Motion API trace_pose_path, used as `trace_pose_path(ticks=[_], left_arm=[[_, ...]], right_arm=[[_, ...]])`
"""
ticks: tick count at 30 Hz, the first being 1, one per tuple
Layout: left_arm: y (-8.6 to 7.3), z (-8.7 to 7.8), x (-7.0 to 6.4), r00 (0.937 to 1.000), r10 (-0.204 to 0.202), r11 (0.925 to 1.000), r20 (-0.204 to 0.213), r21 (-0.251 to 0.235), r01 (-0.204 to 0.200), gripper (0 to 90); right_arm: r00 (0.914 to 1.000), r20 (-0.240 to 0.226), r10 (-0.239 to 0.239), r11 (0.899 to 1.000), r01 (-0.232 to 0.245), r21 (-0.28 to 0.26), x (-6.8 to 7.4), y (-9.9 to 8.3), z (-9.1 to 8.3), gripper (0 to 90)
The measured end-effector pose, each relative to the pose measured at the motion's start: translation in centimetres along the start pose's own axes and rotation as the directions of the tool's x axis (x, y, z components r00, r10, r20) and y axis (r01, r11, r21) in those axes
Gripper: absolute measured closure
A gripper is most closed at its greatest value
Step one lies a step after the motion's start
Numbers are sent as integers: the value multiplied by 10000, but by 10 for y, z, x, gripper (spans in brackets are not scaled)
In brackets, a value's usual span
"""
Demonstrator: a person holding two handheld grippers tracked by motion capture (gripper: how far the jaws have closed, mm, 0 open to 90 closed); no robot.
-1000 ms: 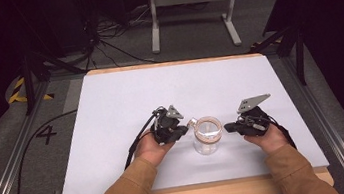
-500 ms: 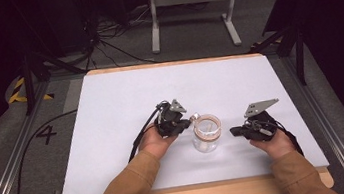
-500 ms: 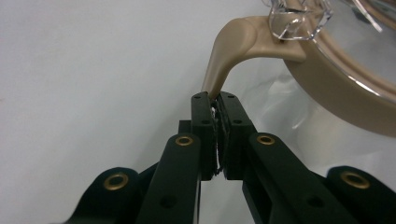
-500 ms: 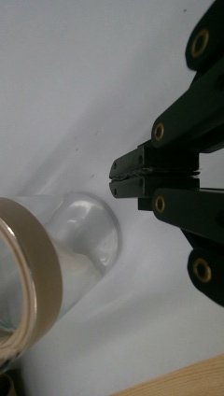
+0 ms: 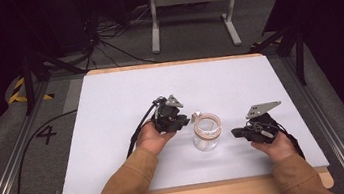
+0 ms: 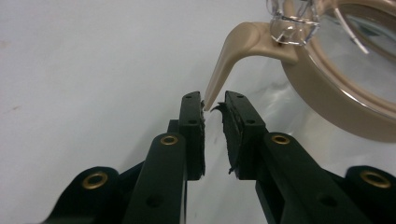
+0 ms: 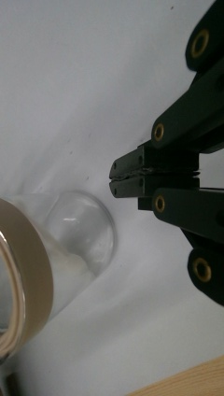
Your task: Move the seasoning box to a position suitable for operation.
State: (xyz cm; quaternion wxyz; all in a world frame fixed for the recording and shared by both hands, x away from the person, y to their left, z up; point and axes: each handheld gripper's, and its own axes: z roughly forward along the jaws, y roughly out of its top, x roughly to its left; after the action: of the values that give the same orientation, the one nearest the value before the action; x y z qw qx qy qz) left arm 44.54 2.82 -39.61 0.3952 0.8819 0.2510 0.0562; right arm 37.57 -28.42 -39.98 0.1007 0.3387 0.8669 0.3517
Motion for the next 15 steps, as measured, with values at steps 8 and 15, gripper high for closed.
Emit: trace_pose_path(ticks=[8, 15], left_arm=[[-9, -25, 4, 9997, -240, 9997, -54, 16, 240, 842], [-18, -35, 10, 9985, -545, 9985, -58, 34, 545, 870]], right_arm=[[9993, -225, -295, 9995, 297, 115, 2, 10, 22, 894], [9991, -335, -258, 9991, 270, 342, -1, 13, 36, 893]])
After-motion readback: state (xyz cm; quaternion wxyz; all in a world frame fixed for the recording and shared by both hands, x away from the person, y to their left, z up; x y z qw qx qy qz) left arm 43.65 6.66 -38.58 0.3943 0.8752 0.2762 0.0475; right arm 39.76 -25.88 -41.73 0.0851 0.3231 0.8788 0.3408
